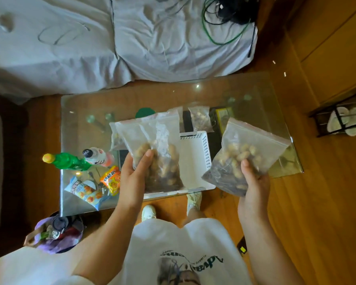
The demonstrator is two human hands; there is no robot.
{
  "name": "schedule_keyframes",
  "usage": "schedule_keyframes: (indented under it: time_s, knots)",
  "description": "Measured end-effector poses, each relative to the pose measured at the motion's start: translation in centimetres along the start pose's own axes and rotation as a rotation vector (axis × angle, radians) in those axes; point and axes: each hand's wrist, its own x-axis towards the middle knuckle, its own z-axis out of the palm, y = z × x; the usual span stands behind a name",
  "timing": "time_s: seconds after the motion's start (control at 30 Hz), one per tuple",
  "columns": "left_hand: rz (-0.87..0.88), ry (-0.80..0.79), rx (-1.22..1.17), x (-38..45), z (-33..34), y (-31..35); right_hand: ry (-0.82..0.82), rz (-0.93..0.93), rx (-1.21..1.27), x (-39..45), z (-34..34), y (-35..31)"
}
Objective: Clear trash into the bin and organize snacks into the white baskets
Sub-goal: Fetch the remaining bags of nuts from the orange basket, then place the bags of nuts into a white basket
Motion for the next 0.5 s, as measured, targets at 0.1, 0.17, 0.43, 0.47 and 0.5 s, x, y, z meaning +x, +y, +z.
schedule_keyframes:
  time_s: [0.1,0.17,0.43,0.47,0.5]
  knots:
    - [-0.019,0.13,-0.039,1.3,3.7,-2.5,0.009,0.072,0.007,4.2,-0.6,1.3]
    - [-0.016,0.192,-0.047,2.9,5.7,-4.6,0.017,0.105,-0.038,6.9,-0.6,3.2]
    - [-0.208,0.311,-0.007,9.0,10.6,-17.0,0.019,0.327,-0.208,14.8,1.0,14.1]
    - [-0.225,0.306,0.012,9.4,10.9,-18.6,0.004,0.349,-0.201,15.4,1.1,15.5]
    - [-0.245,0.297,0.035,9.6,11.0,-20.2,-0.011,0.373,-0.18,16.0,1.2,16.7]
